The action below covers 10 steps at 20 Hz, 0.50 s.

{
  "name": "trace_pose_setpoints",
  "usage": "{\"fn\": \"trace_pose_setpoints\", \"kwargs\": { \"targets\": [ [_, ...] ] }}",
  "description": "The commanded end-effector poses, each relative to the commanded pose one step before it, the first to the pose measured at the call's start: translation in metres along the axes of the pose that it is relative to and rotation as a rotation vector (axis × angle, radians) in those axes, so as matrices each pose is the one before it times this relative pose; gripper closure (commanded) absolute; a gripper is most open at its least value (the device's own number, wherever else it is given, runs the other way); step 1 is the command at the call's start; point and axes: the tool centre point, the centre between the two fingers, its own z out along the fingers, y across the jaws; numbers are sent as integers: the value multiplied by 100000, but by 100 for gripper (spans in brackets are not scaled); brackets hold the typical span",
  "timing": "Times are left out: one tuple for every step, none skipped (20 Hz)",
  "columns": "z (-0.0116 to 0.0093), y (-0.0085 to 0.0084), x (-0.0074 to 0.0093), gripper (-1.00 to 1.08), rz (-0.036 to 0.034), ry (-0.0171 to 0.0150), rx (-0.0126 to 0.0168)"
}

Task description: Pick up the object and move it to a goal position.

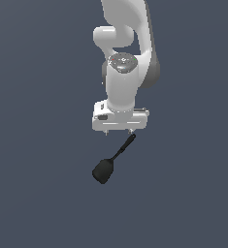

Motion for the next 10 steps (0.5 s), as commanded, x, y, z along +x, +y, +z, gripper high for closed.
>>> {"fn": "trace_pose_setpoints", "kwargs": {
  "targets": [
    [0,1,0,-92,0,0,0],
    [-3,-47,13,-92,-84,34,37],
    [-27,-178,33,-92,-322,133,147],
    [-35,-273,57,-92,-496,204,227],
    [-49,-379,78,-92,-689,282,315],
    [-62,-482,100,-92,-883,358,401],
    [-73,-559,116,-92,-1035,416,464],
    [-64,-476,100,-92,-897,355,395],
    [-51,-363,76,-92,-700,270,300],
    [-37,-248,52,-92,-498,186,204]
  ]
}}
